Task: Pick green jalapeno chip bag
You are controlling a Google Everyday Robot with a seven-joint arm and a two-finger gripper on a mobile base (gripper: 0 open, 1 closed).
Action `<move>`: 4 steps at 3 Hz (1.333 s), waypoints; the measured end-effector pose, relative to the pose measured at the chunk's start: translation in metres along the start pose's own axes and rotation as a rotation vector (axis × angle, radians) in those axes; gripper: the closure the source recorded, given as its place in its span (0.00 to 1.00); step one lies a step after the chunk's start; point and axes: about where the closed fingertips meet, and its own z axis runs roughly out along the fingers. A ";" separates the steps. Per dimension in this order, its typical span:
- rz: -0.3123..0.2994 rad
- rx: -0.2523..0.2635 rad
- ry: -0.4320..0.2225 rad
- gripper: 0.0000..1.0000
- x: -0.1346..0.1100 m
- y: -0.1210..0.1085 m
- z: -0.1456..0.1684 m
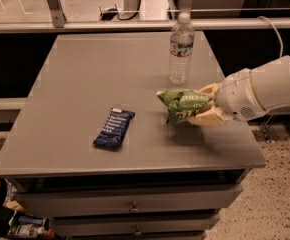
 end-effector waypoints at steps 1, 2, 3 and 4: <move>-0.035 0.029 -0.031 1.00 -0.014 0.001 -0.030; -0.062 0.050 -0.117 1.00 -0.026 -0.005 -0.062; -0.100 0.065 -0.200 1.00 -0.038 -0.011 -0.088; -0.147 0.063 -0.255 1.00 -0.049 -0.009 -0.101</move>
Offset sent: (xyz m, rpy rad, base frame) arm -0.0129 -0.0391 0.0767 0.1314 -0.1310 0.0236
